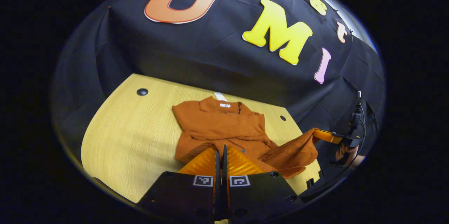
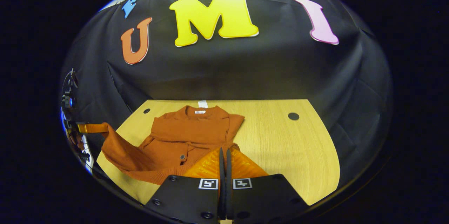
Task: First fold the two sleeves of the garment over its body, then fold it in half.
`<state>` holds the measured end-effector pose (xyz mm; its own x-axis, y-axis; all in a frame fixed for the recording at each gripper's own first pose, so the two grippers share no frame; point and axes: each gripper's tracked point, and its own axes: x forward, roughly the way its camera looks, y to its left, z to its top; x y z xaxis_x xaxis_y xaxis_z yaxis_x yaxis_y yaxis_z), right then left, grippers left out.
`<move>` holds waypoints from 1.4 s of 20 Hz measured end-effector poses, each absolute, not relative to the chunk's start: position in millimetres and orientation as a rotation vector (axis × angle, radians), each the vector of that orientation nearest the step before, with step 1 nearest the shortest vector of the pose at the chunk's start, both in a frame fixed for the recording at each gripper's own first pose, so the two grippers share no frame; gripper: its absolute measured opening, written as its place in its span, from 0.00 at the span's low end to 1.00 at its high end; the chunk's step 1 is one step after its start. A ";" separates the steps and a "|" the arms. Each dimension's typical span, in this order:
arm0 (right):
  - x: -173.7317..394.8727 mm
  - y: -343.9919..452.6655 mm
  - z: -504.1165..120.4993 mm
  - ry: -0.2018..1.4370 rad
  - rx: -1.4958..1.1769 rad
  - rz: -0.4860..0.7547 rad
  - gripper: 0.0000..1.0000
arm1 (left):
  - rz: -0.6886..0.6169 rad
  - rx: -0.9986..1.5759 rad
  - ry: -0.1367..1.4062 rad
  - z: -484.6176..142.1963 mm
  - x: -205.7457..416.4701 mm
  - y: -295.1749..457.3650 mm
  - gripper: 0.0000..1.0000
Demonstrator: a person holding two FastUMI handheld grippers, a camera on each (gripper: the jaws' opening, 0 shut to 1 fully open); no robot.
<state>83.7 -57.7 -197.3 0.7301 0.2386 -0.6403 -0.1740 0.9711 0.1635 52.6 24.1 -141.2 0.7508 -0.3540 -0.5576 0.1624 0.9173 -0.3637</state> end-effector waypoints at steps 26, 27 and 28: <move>388.5 -10.0 -350.0 0.648 -0.038 0.164 0.02 | 0.009 -0.225 0.563 -248.1 403.4 40.1 0.06; 386.7 -14.6 -354.9 0.658 -0.049 0.161 0.03 | 0.019 -0.211 0.572 -255.1 404.3 40.6 0.07; 383.1 -15.6 -360.6 0.671 -0.050 0.162 0.08 | 0.024 -0.209 0.586 -261.9 401.3 39.9 0.10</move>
<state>383.1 -15.6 -360.6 0.7714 0.1332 -0.6223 -0.1654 0.9862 0.0060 401.3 39.9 -261.9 0.8335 -0.0368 -0.5513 -0.0818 0.9786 -0.1890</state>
